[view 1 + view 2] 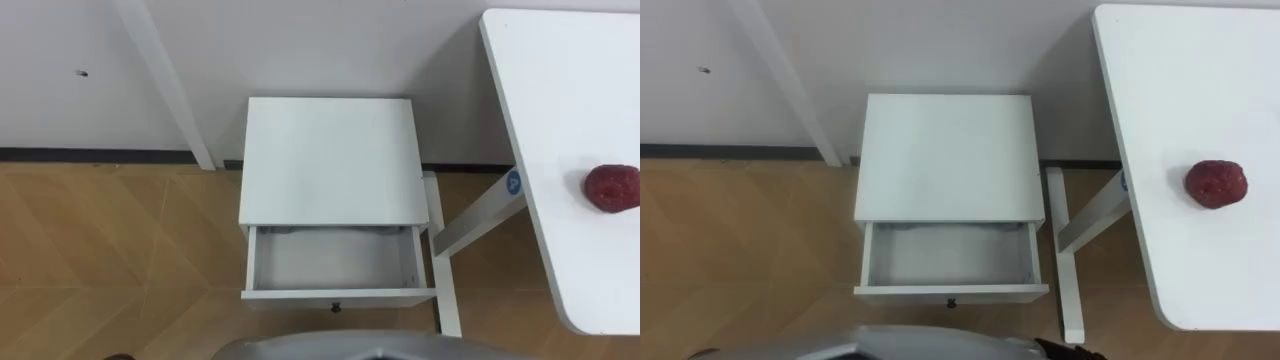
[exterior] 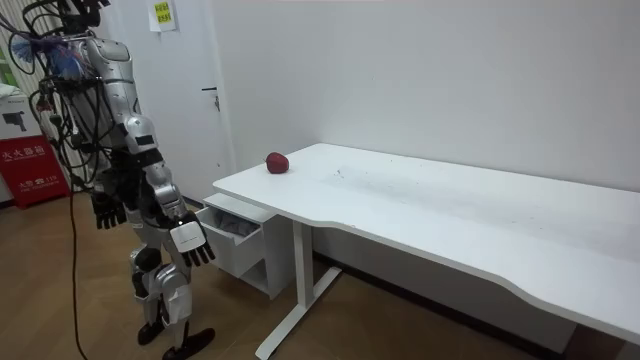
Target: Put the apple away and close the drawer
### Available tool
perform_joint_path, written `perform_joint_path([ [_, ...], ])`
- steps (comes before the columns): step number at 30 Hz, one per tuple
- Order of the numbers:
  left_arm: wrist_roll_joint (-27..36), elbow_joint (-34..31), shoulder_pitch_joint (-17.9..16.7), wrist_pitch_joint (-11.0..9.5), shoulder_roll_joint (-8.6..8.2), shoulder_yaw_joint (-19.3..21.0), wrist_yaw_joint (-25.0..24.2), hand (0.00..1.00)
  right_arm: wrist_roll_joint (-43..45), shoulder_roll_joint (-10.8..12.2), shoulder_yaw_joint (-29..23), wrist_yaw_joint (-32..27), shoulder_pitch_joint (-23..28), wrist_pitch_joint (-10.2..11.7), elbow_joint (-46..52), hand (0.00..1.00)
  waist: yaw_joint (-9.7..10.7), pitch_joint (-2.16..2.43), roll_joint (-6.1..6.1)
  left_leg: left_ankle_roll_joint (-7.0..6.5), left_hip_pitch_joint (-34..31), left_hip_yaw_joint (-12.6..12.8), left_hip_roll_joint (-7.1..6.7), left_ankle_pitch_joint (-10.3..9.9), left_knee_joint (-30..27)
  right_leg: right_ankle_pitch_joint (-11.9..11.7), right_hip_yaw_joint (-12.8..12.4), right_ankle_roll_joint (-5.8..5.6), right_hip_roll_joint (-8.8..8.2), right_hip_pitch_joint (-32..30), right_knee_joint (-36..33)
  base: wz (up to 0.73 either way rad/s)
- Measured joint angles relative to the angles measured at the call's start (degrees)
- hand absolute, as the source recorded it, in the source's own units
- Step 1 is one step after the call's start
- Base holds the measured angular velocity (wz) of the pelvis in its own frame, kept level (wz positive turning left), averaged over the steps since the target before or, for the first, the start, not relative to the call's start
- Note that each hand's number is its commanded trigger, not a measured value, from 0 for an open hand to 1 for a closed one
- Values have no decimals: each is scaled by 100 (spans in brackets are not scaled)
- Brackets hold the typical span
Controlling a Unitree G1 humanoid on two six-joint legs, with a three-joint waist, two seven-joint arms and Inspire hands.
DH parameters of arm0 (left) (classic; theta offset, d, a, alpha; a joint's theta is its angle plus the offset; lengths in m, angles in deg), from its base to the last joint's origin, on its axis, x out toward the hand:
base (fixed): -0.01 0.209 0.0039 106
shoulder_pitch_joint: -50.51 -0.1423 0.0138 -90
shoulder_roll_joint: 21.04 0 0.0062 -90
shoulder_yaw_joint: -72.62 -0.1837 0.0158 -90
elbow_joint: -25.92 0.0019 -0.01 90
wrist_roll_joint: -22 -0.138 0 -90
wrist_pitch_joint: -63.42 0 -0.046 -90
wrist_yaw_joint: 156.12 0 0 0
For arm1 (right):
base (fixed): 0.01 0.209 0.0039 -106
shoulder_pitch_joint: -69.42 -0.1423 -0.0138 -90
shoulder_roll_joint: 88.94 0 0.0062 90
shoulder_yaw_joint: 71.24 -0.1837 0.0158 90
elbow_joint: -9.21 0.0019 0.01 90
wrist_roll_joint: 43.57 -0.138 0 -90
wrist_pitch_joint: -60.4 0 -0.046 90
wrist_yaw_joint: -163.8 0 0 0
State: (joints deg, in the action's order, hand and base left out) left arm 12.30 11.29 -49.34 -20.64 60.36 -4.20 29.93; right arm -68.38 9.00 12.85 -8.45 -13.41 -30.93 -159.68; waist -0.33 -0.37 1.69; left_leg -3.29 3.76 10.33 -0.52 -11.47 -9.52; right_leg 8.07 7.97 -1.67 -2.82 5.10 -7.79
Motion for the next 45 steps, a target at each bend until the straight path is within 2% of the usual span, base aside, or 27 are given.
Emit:
perform_joint_path([
  [6, 5, -1, 4, -6, 0, 8, 0, 0, -51, 0, -9, -7, -16, 1, -1, 0, -4, -1, -1, 0, 26, 27, 2, 0, -10, 0, -20, 0, 3, 3, -1, -2],
  [10, 11, -16, 10, -21, 1, 19, 3, 0, -290, 15, -244, -74, -37, -4, -2, 0, 11, -7, -24, -1, 75, 52, 4, 0, 2, 0, -82, 0, 6, 16, -11, -5],
  [13, 7, -36, 15, -113, 4, 23, 0, 0, -979, 14, -524, -168, -44, -7, 14, 0, 37, -8, -58, -2, 86, 85, 6, -1, 5, 0, -104, 0, 8, 0, -34, -6],
  [16, 117, -188, -92, -170, 7, 263, 2, 0, -2168, 14, -1217, -347, -30, 3, 139, 0, 157, -25, -48, -2, 99, 138, 12, -1, 14, 0, -151, 0, 13, 13, -38, -8],
  [18, 301, -211, -136, -283, 48, 442, 8, 0, -3329, 14, -1800, -490, -44, 6, 309, 0, 274, -2, -82, -2, 117, 142, 14, -1, 10, 0, -145, 0, 17, 24, -42, 0],
  [21, 446, -211, -177, -388, 54, 647, 57, 0, -4392, 4, -2402, -720, -44, 66, 599, 0, 357, 7, -93, 1, 130, 209, 27, -16, -6, 3, -191, -3, 25, -13, -95, -10],
  [22, 454, -212, -177, -389, 54, 719, 77, 0, -4526, 4, -2542, -777, -46, 71, 650, 0, 391, 3, -101, 2, 129, 214, 29, -20, 0, 4, -193, -3, 25, -13, -99, -7],
  [24, 451, -227, -234, -422, 70, 928, 119, 0, -5116, 5, -2949, -986, -28, 124, 922, 0, 486, 23, -76, 4, 102, 210, 31, -33, -15, 32, -179, -5, 19, -15, -108, 0],
  [27, 452, -247, -278, -419, 118, 925, 116, 0, -5691, 0, -3212, -1290, 47, 293, 1253, 0, 514, 52, -35, 6, 96, 210, 30, -32, -16, 47, -181, -1, 19, -21, -110, 0],
  [31, 450, -405, -348, -386, 135, 928, 113, 0, -5812, -4, -3412, -1612, 45, 343, 1503, 0, 537, 80, 22, 7, 94, 214, 27, -32, -9, 61, -186, -8, 18, -33, -126, 0],
  [37, 432, -609, -350, -400, 234, 925, -4, 0, -5866, -52, -3426, -2152, -164, 528, 1970, 0, 571, 72, 90, 5, 67, 217, 17, -31, -14, 84, -171, -14, 3, -112, -203, 0],
  [40, 369, -693, -373, -457, 251, 1082, -4, 0, -5875, -65, -3647, -2531, -168, 701, 2658, 0, 578, 64, 107, 5, 70, 219, 10, -32, 5, 88, -183, -20, 2, -116, -205, 0],
  [42, 313, -693, -376, -519, 274, 1147, 2, 0, -5835, -107, -3682, -2831, -167, 948, 3156, 0, 576, 43, 91, 5, 63, 219, 9, -32, 15, 88, -181, -20, 4, -113, -207, 0],
  [43, 315, -701, -372, -519, 273, 1146, 2, 0, -5814, -114, -3710, -2910, -164, 979, 3271, 0, 593, 52, 116, 5, 57, 219, 9, -32, 14, 88, -179, -20, 3, -120, -207, 0],
  [45, 316, -830, -442, -518, 263, 1144, -2, 0, -5574, -114, -3809, -3342, -149, 1020, 3958, 0, 643, 38, 110, 5, 19, 222, 8, -32, 13, 89, -187, -22, 4, -182, -211, -2],
])
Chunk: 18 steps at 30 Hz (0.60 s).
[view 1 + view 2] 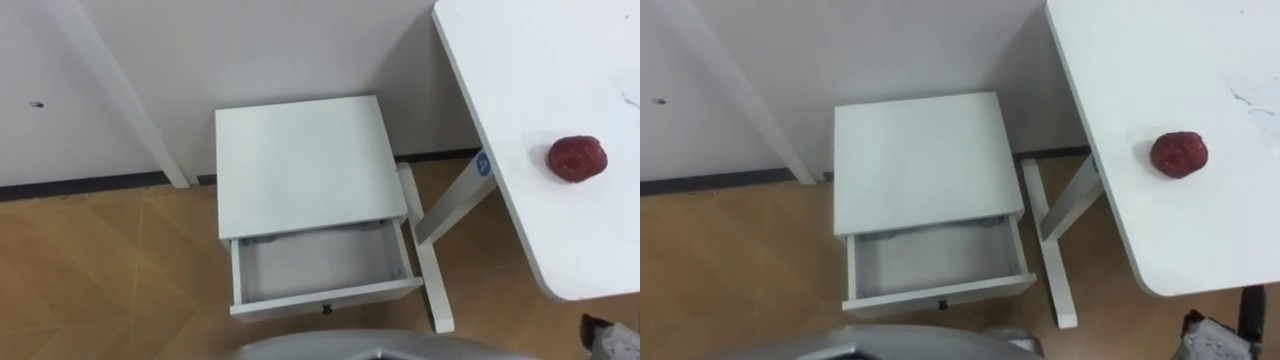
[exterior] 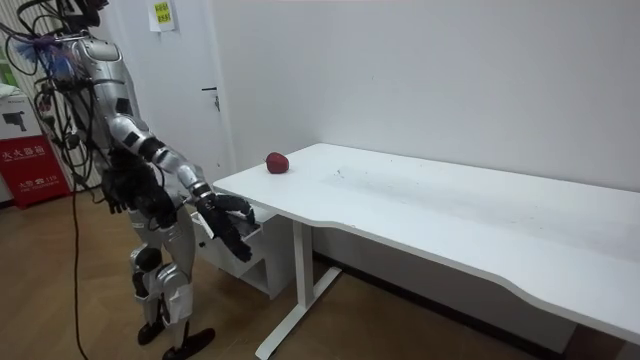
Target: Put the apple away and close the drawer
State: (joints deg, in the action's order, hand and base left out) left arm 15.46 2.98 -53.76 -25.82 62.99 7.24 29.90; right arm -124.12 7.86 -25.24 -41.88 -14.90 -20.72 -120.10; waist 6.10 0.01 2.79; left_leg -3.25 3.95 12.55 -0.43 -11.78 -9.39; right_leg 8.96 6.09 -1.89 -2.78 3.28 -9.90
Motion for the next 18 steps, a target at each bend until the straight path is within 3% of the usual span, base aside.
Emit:
perform_joint_path([
  [4, -11, -133, -18, -88, 1, -85, 5, 0, 1112, -64, 104, -611, 4, 231, 994, 0, 9, -14, -40, -2, -106, 26, 10, 1, -19, 0, -13, 0, 3, -118, -97, -6],
  [6, -46, -144, -23, -137, -26, -121, 5, 0, 2253, -186, 390, -1006, -5, 263, 1700, 0, -107, -9, -73, -2, -140, 142, 14, 2, -12, -1, -140, 1, 20, -210, -93, -25],
  [9, -46, -142, -60, -166, -27, -289, 8, 0, 3461, -347, 701, -1345, -9, 380, 2256, 0, -189, 4, -94, -2, -131, 150, 18, 2, 5, -3, -137, 2, 21, -217, -92, -5],
  [11, -46, -164, -92, -166, -27, -446, 8, 0, 3803, -471, 899, -1496, -28, 385, 2410, 0, -209, 12, -102, -1, -126, 148, 22, 2, 3, -3, -126, 2, 22, -223, -82, 2],
  [18, -121, -199, -76, -157, -15, -752, 0, 0, 5541, -561, 1388, -1583, -118, 321, 2476, 0, -321, -8, -55, 2, -149, 84, 22, 4, 12, -3, -62, 2, 19, -224, -73, 4],
])
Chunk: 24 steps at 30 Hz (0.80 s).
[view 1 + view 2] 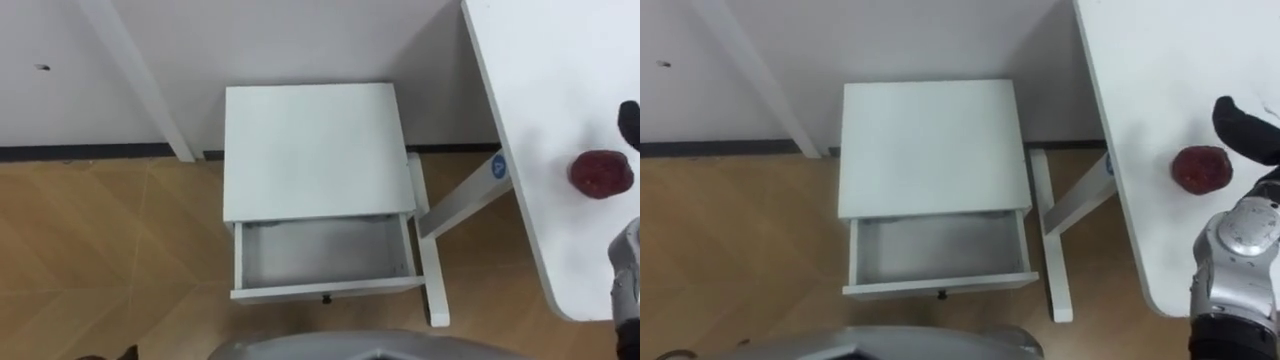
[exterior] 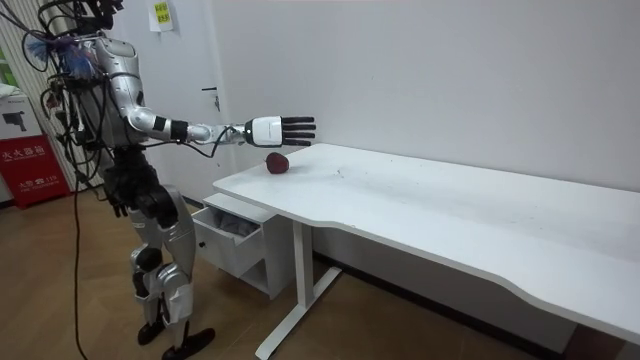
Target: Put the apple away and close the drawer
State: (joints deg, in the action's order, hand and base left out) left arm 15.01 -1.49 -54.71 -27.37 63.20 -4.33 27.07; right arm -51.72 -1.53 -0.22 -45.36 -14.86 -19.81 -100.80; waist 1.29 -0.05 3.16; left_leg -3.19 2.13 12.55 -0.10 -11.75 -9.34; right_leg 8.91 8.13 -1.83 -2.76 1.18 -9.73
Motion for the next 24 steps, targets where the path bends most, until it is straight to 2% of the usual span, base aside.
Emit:
perform_joint_path([
  [6, 0, 3, -9, -1, 8, 5, -86, 0, 219, 0, 8, 339, 0, -106, -176, 0, -6, 0, 1, 2, 5, -3, -1, 1, 1, 0, -3, 0, -1, 4, 6, 1],
  [24, 1, 163, -12, 50, 15, -1, -164, 0, 675, 1, 44, 876, 10, -177, -609, 0, -2, 1, 58, 2, 52, -16, -4, 1, -7, -2, -7, 4, -1, 86, 8, 0],
])
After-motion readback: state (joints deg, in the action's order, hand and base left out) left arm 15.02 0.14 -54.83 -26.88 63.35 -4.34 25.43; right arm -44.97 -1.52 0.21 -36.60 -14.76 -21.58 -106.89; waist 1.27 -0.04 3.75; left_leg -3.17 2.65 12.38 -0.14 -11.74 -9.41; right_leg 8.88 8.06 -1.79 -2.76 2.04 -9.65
